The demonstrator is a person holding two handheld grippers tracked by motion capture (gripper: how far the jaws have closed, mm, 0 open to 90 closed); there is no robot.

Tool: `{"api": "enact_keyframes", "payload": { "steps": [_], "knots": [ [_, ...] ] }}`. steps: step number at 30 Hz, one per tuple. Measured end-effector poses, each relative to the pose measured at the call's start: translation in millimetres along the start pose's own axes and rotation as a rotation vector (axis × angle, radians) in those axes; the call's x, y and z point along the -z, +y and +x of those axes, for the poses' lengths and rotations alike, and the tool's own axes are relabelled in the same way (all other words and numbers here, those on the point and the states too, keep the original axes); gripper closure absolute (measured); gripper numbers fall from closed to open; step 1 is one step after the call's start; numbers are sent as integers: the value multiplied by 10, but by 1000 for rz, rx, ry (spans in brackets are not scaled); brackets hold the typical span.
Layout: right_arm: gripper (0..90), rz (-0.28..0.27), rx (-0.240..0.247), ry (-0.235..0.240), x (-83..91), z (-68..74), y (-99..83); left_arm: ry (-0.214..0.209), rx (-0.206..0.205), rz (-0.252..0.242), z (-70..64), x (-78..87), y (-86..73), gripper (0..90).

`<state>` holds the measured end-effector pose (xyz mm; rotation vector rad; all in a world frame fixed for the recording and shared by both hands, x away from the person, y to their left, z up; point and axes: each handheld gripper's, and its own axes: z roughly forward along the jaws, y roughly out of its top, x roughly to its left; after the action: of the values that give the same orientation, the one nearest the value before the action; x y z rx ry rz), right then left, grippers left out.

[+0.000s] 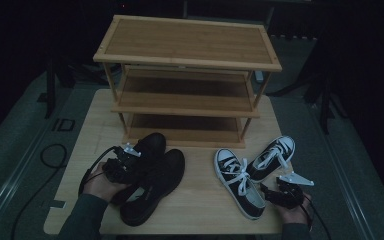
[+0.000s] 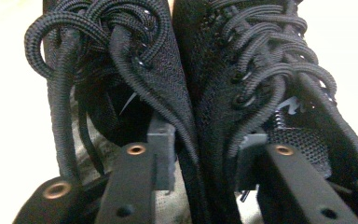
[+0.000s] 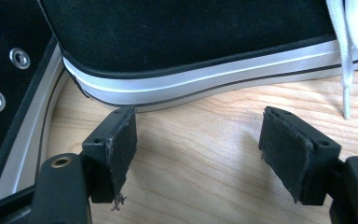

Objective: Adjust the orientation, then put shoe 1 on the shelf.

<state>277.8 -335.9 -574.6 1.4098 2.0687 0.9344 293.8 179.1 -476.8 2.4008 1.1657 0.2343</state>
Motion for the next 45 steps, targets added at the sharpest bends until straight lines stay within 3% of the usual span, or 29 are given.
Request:
{"api": "enact_keyframes", "payload": {
  "steps": [3,5,22,29,45],
  "knots": [
    [275,0,0,0,0,0,0,-4,-1,-12,5,9,-13,833],
    [275,0,0,0,0,0,0,-5,0,-18,4,11,-18,849],
    [275,0,-1,0,0,1,0,16,0,-49,-29,27,-46,861],
    [275,0,0,0,0,0,0,25,-16,-43,-45,35,-12,861],
    [275,0,0,0,0,0,0,38,-8,-67,-23,88,95,861]
  ]
}}
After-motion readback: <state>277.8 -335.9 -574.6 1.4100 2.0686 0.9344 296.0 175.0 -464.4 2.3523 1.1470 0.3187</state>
